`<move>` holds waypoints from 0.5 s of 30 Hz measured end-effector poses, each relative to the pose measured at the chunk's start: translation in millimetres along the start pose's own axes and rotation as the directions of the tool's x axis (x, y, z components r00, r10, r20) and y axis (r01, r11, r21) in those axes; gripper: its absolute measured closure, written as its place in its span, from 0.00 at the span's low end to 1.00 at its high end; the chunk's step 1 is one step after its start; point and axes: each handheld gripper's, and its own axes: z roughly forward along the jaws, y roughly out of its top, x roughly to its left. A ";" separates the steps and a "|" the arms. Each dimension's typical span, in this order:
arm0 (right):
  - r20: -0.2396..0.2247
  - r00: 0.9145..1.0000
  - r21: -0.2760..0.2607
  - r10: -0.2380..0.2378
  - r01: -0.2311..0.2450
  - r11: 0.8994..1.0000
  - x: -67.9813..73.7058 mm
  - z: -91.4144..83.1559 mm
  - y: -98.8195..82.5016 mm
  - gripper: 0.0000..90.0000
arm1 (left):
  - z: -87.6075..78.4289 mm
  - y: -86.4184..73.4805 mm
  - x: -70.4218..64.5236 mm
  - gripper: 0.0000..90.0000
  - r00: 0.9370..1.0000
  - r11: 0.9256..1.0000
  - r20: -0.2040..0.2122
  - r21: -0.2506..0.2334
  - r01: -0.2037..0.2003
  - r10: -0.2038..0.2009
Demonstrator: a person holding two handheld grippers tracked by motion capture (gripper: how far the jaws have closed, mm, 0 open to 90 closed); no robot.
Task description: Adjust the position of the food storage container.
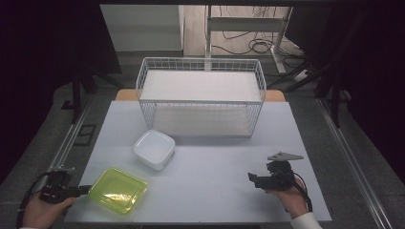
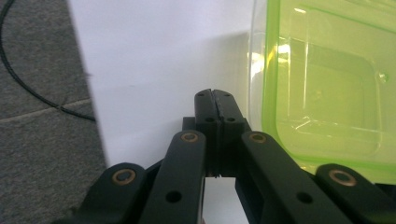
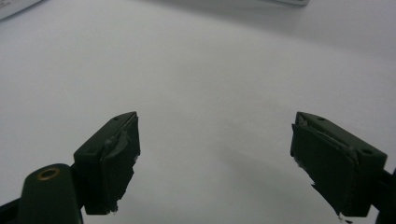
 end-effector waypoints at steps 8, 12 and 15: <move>-0.003 1.000 0.002 -0.001 0.001 1.000 0.7 0.4 0.6 0.17 | 7.6 1.8 -23.5 1.00 1.000 1.000 0.017 0.027 -0.015 0.015; -0.003 1.000 0.002 0.001 -0.001 1.000 0.1 0.6 0.5 0.17 | 11.8 5.0 -37.1 1.00 0.999 0.999 0.032 0.038 -0.034 0.033; -0.003 1.000 0.002 0.006 -0.006 1.000 0.3 0.2 0.5 0.18 | 15.1 7.6 -48.3 1.00 0.998 0.998 0.043 0.043 -0.047 0.045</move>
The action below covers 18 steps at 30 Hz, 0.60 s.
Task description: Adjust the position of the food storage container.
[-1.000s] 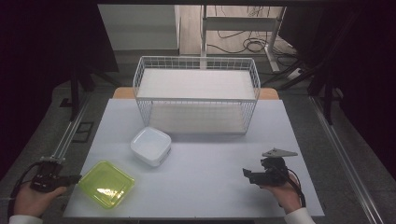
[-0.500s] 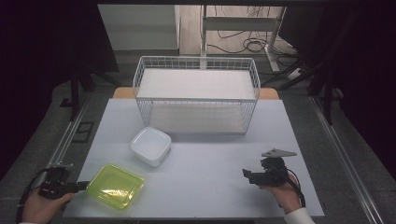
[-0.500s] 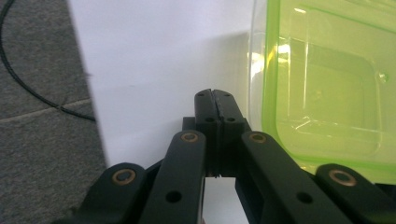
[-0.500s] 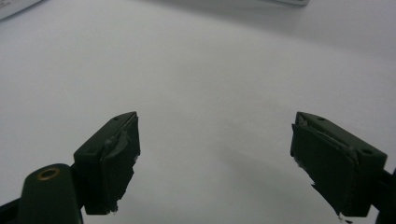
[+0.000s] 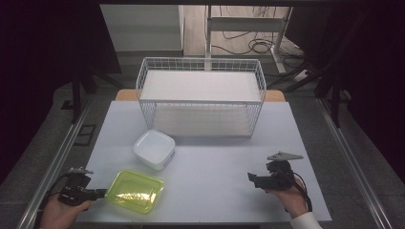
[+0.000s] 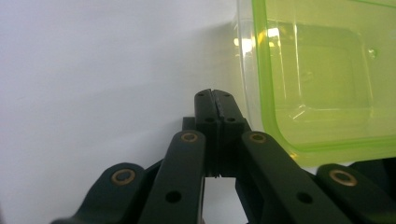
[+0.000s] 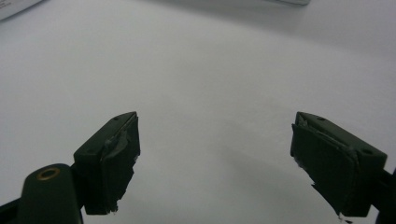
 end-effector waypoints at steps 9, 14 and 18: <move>-0.005 1.000 -0.002 0.001 -0.001 1.000 -0.7 -0.7 0.1 0.18 | 14.6 13.2 -36.9 1.00 0.999 0.999 0.028 0.022 -0.037 0.037; -0.002 1.000 -0.005 0.001 -0.001 1.000 -1.7 -2.1 0.2 0.18 | 27.5 21.5 -57.7 1.00 0.997 0.997 0.054 0.032 -0.065 0.063; -0.003 1.000 -0.006 -0.007 0.007 1.000 -1.6 -2.9 0.3 0.18 | 36.3 27.7 -71.7 0.99 0.993 0.995 0.080 0.042 -0.091 0.088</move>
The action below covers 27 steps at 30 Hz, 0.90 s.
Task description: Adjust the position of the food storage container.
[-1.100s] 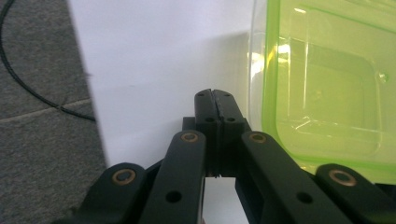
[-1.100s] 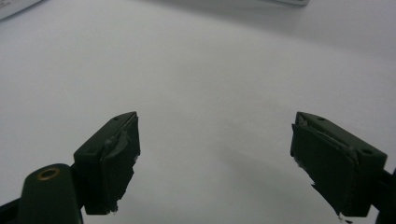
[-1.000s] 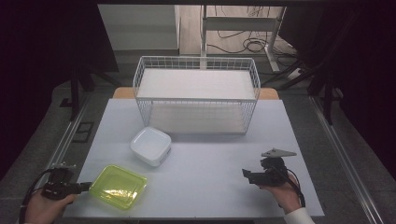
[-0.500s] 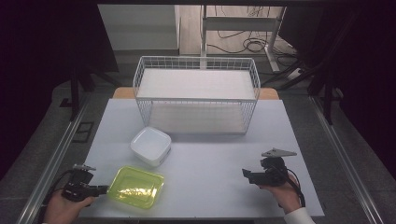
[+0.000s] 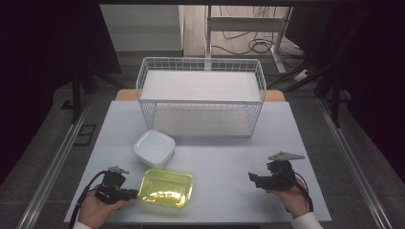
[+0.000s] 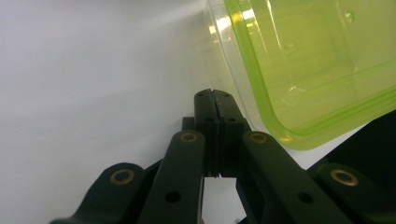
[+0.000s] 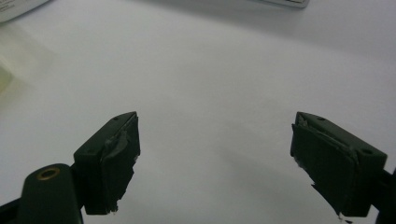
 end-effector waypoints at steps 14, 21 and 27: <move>0.003 1.000 0.003 0.001 -0.001 1.000 -0.9 0.0 -0.3 0.18 | 21.4 19.5 -28.6 0.99 0.994 0.996 0.074 0.021 -0.084 0.082; 0.004 1.000 0.006 -0.004 0.004 1.000 -0.4 -0.1 -0.4 0.18 | 28.4 28.1 -39.1 0.99 0.990 0.993 0.088 0.024 -0.115 0.112; 0.004 1.000 0.006 0.002 -0.002 1.000 -1.1 0.2 -0.4 0.17 | 33.8 35.0 -44.3 0.99 0.986 0.990 0.099 0.031 -0.137 0.133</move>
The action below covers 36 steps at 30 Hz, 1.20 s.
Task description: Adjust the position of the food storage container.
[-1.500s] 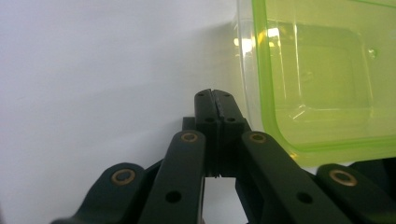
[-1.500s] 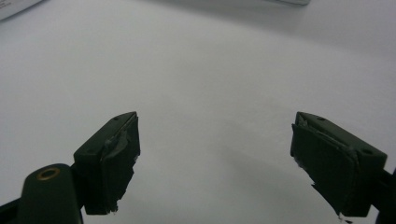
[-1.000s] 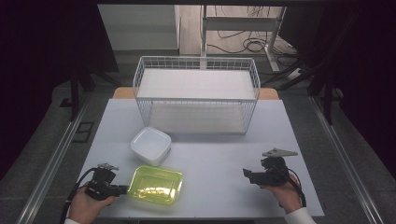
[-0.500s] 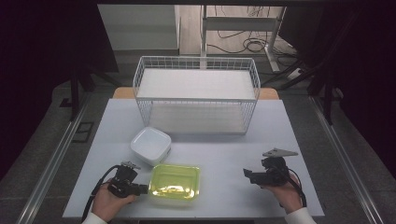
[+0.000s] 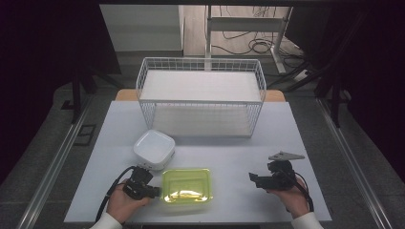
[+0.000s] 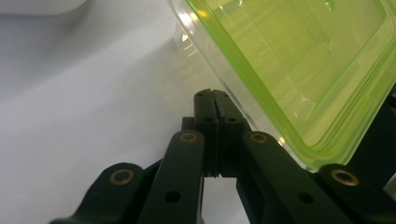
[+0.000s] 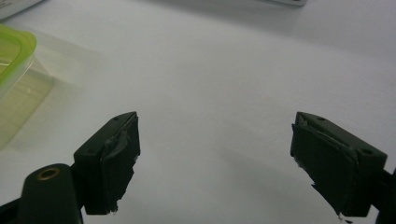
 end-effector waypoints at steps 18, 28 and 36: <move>-0.019 1.000 -0.027 -0.021 0.021 0.999 4.3 -3.1 0.7 0.17 | -16.7 -3.2 6.2 0.86 0.997 0.982 0.019 -0.173 0.073 -0.070; -0.042 0.999 -0.062 -0.030 0.027 0.998 10.6 -5.5 3.6 0.17 | -37.7 -6.9 12.5 0.52 0.995 0.957 0.000 -0.273 0.092 -0.096; -0.169 0.984 -0.088 -0.049 0.035 0.996 25.3 -6.9 8.5 0.19 | -40.5 -6.2 14.0 0.40 0.989 0.938 0.072 -0.316 0.143 -0.127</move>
